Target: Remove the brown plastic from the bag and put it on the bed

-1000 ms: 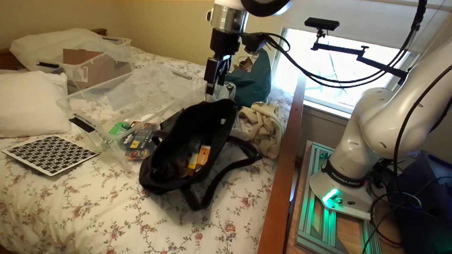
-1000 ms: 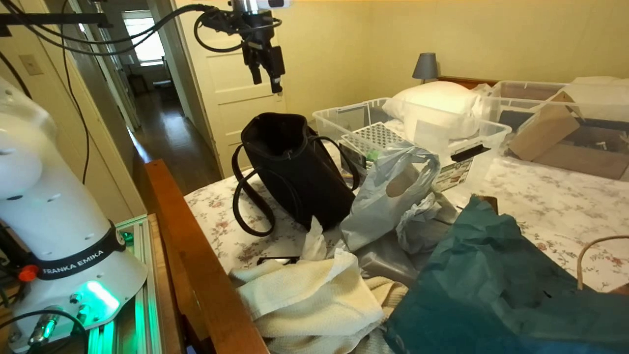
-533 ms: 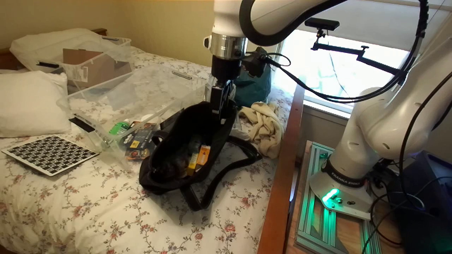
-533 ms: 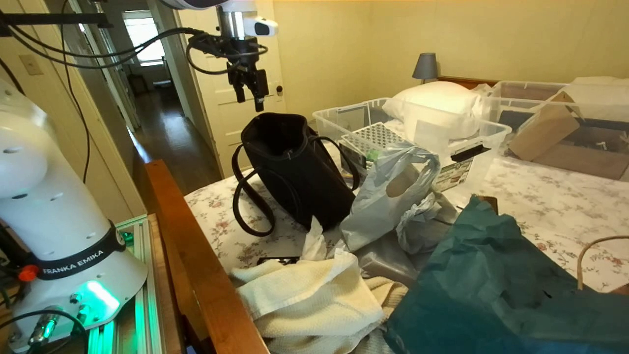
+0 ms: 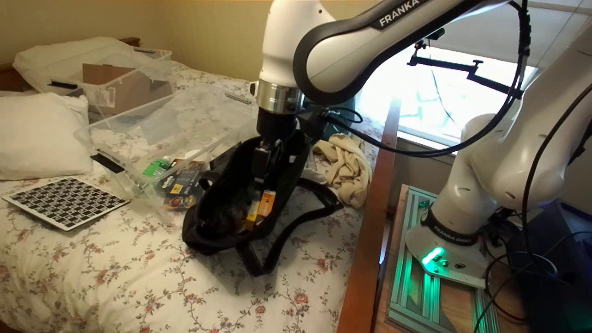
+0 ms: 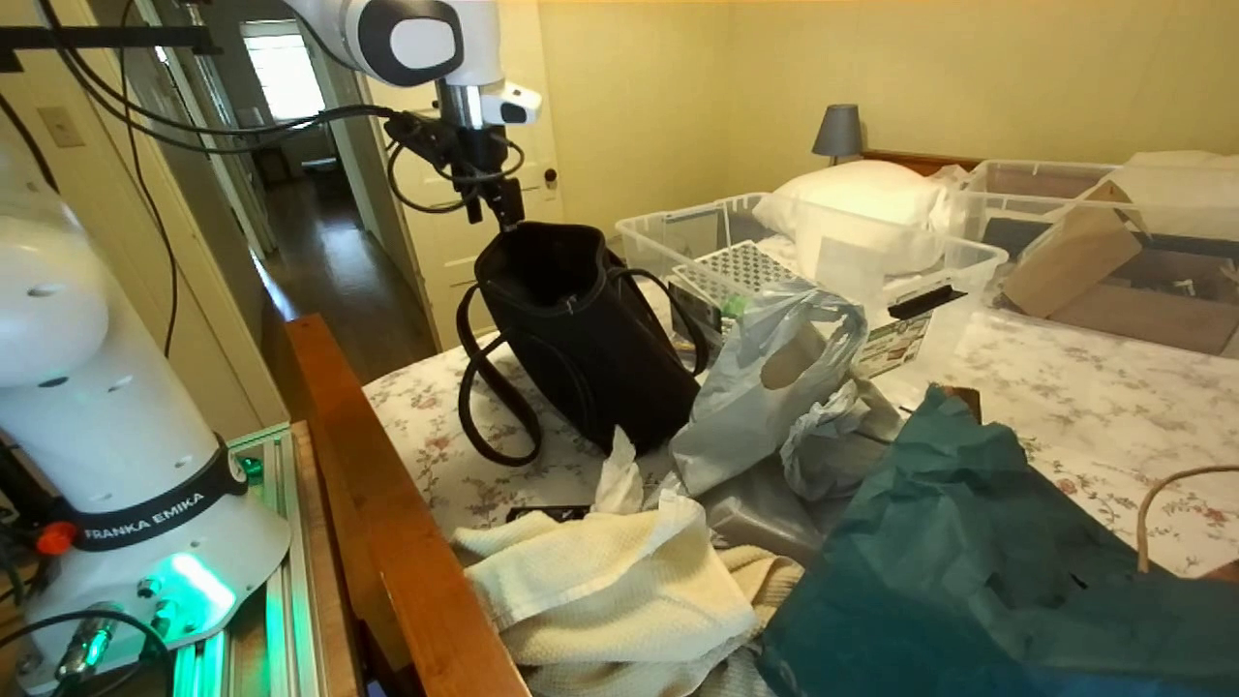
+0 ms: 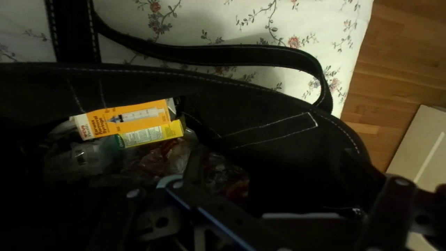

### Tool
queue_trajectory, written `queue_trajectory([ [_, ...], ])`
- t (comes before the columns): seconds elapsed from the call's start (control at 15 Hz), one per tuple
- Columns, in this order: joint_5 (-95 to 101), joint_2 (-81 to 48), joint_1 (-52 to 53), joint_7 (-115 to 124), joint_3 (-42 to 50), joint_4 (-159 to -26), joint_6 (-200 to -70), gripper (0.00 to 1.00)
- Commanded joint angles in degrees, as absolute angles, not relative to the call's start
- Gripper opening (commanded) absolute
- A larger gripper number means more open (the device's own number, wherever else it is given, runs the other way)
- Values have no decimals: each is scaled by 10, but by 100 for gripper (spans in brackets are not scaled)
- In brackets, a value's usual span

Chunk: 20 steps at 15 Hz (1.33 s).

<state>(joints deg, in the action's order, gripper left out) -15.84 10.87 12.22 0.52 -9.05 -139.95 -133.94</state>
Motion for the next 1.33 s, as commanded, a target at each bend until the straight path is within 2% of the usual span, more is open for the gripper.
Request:
queue_trajectory([
  [0.0,-161,99,123,5,-94,-1398,-1345,100],
  [0.27,-162,89,123,5,-95,-1391,-1347,100],
  [0.47,-194,59,139,14,-109,-1394,-1399,100],
  [1.27,-293,-132,147,12,-180,-1366,-1720,100],
])
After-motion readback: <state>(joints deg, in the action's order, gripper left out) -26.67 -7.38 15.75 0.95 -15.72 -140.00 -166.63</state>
